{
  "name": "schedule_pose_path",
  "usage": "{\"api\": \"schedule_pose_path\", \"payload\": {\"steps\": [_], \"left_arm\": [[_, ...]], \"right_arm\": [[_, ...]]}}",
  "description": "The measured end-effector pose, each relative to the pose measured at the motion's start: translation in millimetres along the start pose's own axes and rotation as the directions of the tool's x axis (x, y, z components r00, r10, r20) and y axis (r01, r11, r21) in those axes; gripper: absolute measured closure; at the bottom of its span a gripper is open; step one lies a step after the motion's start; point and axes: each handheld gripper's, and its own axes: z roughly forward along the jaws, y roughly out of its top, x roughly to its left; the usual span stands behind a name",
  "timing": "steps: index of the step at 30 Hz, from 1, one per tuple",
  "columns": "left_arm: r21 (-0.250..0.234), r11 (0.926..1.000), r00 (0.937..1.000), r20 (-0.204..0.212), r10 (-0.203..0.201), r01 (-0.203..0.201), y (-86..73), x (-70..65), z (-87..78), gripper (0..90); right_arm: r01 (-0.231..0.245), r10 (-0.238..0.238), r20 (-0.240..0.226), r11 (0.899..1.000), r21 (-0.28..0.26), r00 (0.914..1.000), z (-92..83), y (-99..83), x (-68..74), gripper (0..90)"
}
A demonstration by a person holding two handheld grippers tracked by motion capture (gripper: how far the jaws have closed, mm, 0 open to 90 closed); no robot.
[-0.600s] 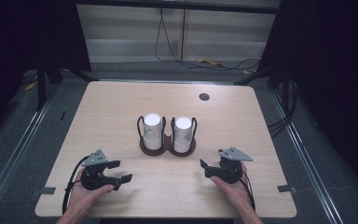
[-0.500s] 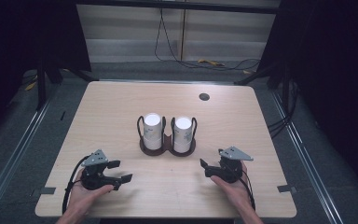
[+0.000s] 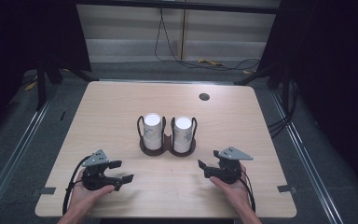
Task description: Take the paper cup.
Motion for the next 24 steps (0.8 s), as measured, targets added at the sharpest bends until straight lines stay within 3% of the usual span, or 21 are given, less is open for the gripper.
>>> {"api": "schedule_pose_path", "payload": {"steps": [8, 11, 15, 24], "left_arm": [[0.003, 0.9998, 0.9997, 0.015, 0.017, -0.017, -0.2, -3.2, -0.3, 19.8], [-0.001, 0.9998, 0.9997, 0.018, 0.018, -0.018, 0.4, -3.3, 0.4, 18.9], [0.001, 0.9996, 0.9994, 0.019, 0.029, -0.029, 0.9, -4.0, 0.7, 17.6], [0.009, 0.9992, 0.9990, 0.021, 0.038, -0.039, 1.4, -5.5, 1.4, 16.5]], "right_arm": [[0.018, -0.019, -0.059, 1.000, -0.026, 0.9980, -3.6, 6.0, 7.3, 31.8], [0.026, -0.029, -0.090, 0.999, -0.034, 0.9955, -3.9, 8.5, 10.0, 30.8], [0.034, -0.037, -0.090, 0.999, -0.032, 0.9952, -3.6, 11.6, 11.6, 29.6], [0.044, -0.050, -0.141, 0.998, -0.050, 0.9887, -2.3, 19.2, 19.1, 25.7]]}}
